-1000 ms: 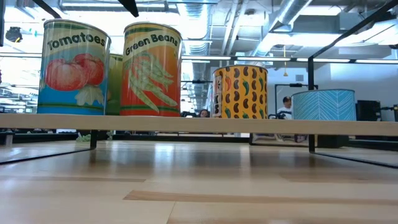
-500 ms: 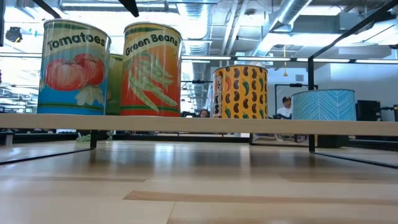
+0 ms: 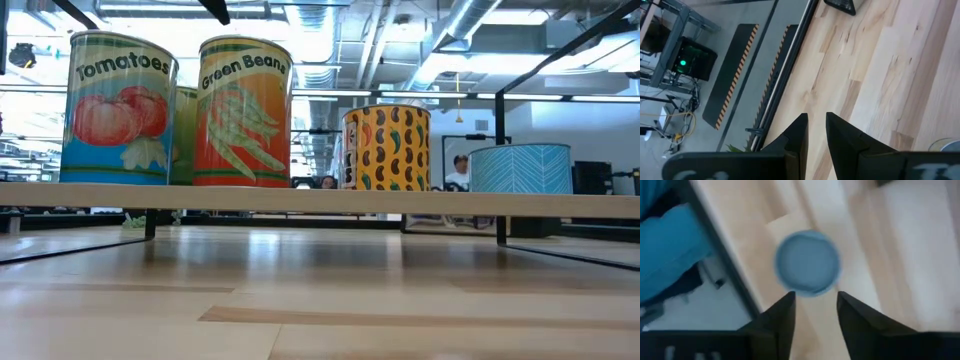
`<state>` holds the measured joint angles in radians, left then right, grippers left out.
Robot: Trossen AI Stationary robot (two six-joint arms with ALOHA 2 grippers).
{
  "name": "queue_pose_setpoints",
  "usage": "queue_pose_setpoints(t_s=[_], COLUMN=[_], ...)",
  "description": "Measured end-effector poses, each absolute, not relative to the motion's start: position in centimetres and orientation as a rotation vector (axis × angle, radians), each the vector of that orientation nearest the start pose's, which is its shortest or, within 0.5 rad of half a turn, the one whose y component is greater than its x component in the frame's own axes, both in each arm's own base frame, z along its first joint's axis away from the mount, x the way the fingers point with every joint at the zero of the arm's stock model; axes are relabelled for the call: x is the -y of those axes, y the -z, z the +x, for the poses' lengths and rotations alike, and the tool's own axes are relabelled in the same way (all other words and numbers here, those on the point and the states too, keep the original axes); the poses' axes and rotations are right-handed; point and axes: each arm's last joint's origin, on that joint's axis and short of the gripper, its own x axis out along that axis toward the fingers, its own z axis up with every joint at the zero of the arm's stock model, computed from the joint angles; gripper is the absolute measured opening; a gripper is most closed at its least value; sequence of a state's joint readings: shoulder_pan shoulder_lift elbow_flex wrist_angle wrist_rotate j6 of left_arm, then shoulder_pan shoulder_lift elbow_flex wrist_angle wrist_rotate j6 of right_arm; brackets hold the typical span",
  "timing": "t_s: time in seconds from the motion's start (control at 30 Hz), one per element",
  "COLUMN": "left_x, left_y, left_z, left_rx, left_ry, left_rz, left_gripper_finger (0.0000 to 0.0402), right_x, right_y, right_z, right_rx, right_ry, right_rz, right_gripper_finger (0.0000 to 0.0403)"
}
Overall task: Pick and place cans onto a shelf
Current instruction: Put the canned mushrooms on the shelf
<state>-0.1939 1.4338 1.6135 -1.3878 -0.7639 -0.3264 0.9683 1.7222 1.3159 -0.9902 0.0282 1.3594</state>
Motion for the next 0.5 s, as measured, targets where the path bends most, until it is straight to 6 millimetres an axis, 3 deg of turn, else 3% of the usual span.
queue_pose_setpoints(t_s=[0.23, 0.5], left_x=[2.8, 2.8], left_y=[-38.5, -38.5], left_z=[24.5, 24.5], left_rx=[-0.978, -0.977], left_ry=[-0.659, -0.66], left_rz=[0.28, 0.279], left_gripper_finger=[0.0057, 0.0057], right_x=[-25.4, -24.4], right_y=[-19.8, -17.5], right_z=[18.3, 17.8], right_rx=[-1.435, -1.443], right_ry=[0.312, 0.349], right_rz=[0.432, 0.426], right_gripper_finger=[0.0205, 0.0207])
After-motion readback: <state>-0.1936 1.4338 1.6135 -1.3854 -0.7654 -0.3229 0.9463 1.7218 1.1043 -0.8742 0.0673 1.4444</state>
